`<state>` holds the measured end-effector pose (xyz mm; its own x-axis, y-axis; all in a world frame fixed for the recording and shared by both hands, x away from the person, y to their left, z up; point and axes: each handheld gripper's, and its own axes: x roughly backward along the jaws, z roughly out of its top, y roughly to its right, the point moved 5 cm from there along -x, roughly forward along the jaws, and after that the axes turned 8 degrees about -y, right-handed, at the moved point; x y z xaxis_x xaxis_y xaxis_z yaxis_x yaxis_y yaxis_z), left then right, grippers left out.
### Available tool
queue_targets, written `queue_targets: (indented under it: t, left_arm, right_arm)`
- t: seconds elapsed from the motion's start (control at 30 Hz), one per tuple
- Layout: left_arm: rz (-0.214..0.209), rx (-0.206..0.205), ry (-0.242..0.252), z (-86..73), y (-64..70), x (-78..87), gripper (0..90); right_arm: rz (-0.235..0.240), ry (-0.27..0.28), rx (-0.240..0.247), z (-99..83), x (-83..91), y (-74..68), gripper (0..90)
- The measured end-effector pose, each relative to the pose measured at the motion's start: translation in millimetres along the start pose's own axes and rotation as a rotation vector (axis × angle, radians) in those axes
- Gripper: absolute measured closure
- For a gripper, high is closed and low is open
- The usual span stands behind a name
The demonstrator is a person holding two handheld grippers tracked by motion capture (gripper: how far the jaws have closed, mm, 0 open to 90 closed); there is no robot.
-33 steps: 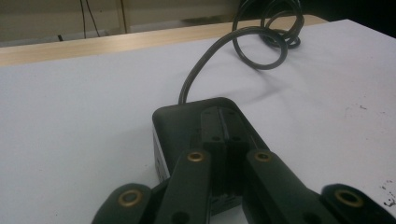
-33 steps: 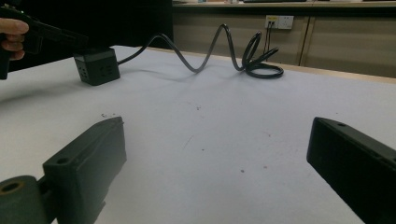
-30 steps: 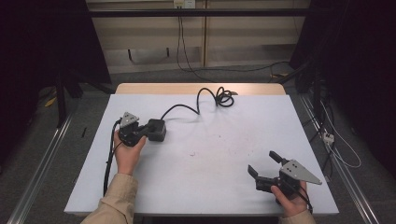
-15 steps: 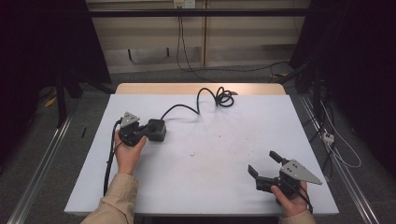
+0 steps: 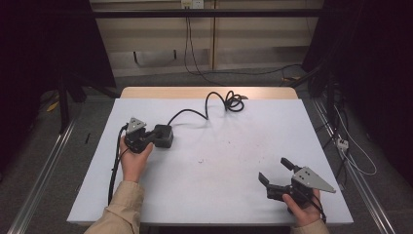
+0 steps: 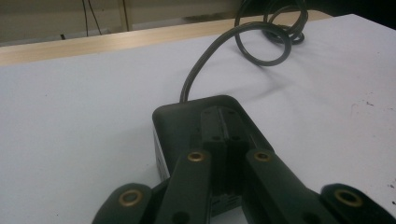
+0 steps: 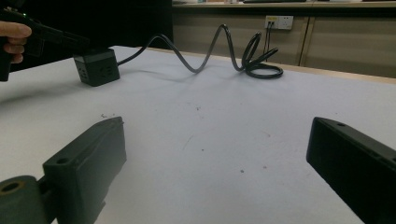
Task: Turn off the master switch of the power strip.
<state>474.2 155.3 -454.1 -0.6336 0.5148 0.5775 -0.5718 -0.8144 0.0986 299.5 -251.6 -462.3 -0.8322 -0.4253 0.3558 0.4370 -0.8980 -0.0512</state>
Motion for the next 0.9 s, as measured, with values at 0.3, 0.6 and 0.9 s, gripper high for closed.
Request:
queue_targets:
  t: [0.3, 0.6, 0.9]
  left_arm:
    - [0.009, -0.005, 0.001, -0.3, 0.8, -0.3, 90.0]
    - [0.009, -0.001, 0.005, -0.6, 0.6, -0.4, 90.0]
    - [0.022, -0.016, 0.005, -1.0, 2.3, -0.8, 90.0]
  right_arm:
    - [0.002, -0.002, 0.0, -0.2, -0.4, -0.8, 4.2]
    - [0.004, -0.003, 0.003, -0.1, -0.5, -1.7, 4.2]
    - [0.006, -0.004, 0.003, -0.3, -0.7, -1.8, 4.3]
